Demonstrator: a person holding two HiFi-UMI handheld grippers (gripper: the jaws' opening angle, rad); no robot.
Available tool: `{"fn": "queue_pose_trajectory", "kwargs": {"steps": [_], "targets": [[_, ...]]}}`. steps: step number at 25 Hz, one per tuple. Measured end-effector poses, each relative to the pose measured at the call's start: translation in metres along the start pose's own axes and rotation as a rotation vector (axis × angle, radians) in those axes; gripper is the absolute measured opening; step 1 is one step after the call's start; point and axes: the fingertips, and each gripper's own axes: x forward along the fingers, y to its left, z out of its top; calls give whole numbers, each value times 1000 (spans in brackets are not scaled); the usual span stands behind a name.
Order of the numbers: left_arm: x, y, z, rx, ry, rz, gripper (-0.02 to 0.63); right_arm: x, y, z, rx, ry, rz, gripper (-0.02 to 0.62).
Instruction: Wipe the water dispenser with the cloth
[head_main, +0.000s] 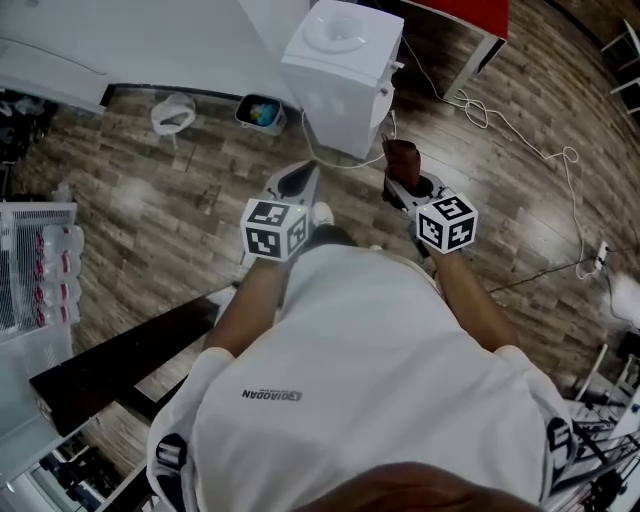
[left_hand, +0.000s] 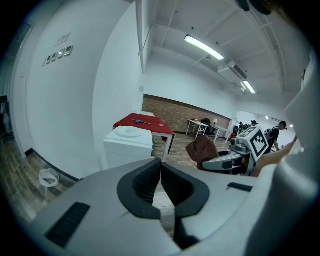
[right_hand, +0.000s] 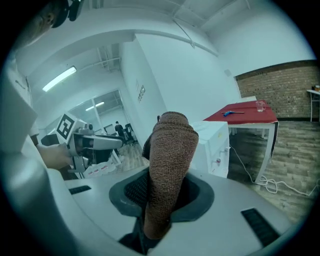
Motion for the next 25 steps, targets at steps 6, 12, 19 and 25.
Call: {"fn": "queue_pose_trajectory", "kwargs": {"steps": [6,12,19,25], "targets": [[23,61,22,0,-13,1,2,68,-12,31,-229,113,-54,74],[41,120,35,3,4,-19,0,157,-25,81,-245,140,-83,74],[62,175,38,15,23,-59,1,271,-40,133,-354,233,-142,74],[59,190,42,-26,-4,-61,1,348,-46,151,-71,213,-112,74]]}}
